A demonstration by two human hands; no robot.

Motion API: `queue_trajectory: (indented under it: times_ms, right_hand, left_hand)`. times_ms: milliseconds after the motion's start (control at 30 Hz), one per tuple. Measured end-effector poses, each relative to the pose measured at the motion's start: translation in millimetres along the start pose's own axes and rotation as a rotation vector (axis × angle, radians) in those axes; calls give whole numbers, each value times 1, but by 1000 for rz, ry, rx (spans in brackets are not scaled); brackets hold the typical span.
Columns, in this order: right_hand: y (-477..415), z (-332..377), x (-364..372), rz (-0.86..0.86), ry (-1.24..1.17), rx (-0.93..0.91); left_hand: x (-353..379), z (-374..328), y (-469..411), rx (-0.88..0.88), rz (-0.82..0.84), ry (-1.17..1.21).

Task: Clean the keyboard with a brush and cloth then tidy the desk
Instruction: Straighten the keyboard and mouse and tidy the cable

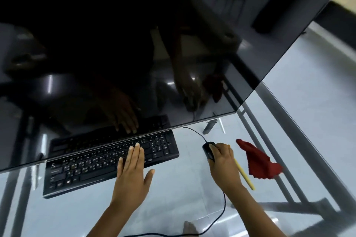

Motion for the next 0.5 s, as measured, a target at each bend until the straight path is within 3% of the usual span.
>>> queue_trajectory:
  times_ms: [500]
  right_hand:
    - [-72, -15, 7, 79, -34, 86]
  left_hand:
    - [11, -14, -10, 16, 15, -14]
Point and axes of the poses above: each hand's wrist, its own y-axis away from the middle knuckle, its own x-axis out of the palm, z = x × y, the point moved 7 cm from there along -y, towards the middle knuckle, and after that the axes turned 1 degree about -x, right-handed, at the moved point
